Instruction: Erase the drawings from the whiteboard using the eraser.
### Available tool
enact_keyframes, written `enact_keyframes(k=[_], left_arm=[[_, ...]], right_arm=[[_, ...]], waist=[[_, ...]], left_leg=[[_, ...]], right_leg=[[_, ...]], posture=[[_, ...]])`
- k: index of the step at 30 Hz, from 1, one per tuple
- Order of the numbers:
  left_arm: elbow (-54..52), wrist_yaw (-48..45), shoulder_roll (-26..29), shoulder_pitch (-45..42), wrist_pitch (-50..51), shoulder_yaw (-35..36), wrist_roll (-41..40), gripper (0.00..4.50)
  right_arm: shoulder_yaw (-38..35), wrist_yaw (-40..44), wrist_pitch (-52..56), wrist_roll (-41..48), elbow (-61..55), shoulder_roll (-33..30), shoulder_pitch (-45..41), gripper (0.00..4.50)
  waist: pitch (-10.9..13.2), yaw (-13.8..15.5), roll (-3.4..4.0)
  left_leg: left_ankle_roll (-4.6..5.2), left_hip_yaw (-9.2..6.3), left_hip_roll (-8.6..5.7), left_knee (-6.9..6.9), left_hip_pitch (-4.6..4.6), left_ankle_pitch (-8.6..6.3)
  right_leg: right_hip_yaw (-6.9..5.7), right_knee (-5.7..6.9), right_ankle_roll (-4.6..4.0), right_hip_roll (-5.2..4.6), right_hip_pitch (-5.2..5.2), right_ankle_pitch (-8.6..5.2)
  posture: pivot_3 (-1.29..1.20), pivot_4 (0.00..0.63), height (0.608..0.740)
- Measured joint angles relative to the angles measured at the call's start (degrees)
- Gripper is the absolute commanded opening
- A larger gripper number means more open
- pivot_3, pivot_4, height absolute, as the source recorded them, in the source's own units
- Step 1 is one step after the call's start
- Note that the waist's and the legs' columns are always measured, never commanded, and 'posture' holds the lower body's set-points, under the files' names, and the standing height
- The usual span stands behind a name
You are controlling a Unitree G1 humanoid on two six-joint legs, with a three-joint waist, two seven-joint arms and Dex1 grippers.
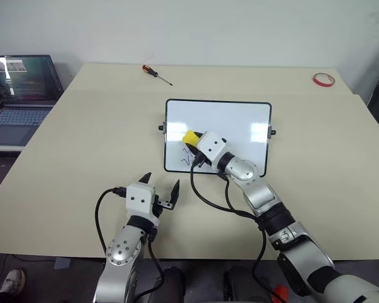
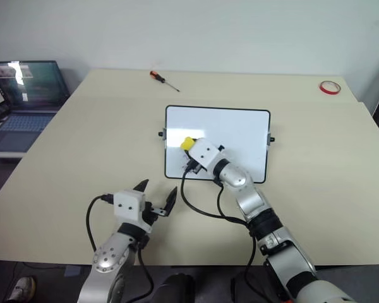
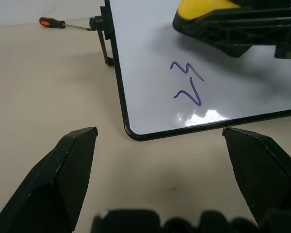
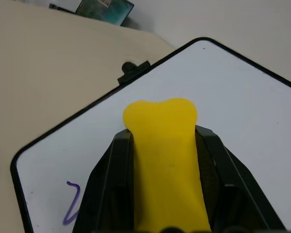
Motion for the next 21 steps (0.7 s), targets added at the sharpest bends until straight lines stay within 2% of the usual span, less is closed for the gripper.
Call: enact_keyframes(k=[3, 9, 17, 21], left_arm=[[-0.01, -0.05, 0.07, -0.17, 0.12, 0.05, -0.02, 4.5], [-0.01, -0.21, 0.25, -1.16, 0.32, 0.01, -0.04, 4.5], [-0.02, -0.31, 0.69, -2.49, 1.02, 0.31, -0.43, 4.5], [-0.02, -0.36, 0.81, -2.52, 1.03, 0.33, -0.62, 4.5]], right_arm=[[0.77, -1.9, -0.33, -2.02, 2.8, 0.25, -0.83, 1.3], [1.83, -2.72, 0.24, -4.02, 3.34, 0.91, -1.5, 1.3], [4.78, 4.13, 1.64, -3.73, -2.23, -0.63, 5.24, 1.3], [5.2, 7.01, 2.01, -3.63, -3.01, -1.9, 5.57, 1.3]], waist=[[0.0, 0.0, 0.0], [-0.04, -0.04, 0.0], [-0.04, 0.01, -0.01], [-0.04, 0.02, -0.01]], left_leg=[[-0.04, 0.02, 0.0, 0.04, -0.31, 0.03], [-0.07, 0.01, 0.01, 0.05, -0.31, 0.05], [-0.07, 0.01, 0.0, 0.07, -0.32, 0.05], [-0.07, -0.04, 0.01, 0.11, -0.31, 0.05]], right_leg=[[0.01, 0.1, -0.01, 0.0, -0.35, 0.01], [0.0, 0.12, -0.02, 0.0, -0.34, 0.01], [-0.01, 0.12, -0.01, 0.0, -0.33, 0.01], [-0.06, 0.14, -0.02, 0.01, -0.31, 0.01]], posture=[[0.0, 0.15, 0.74], [0.0, 0.15, 0.74], [0.0, 0.15, 0.74], [0.0, 0.15, 0.74]])
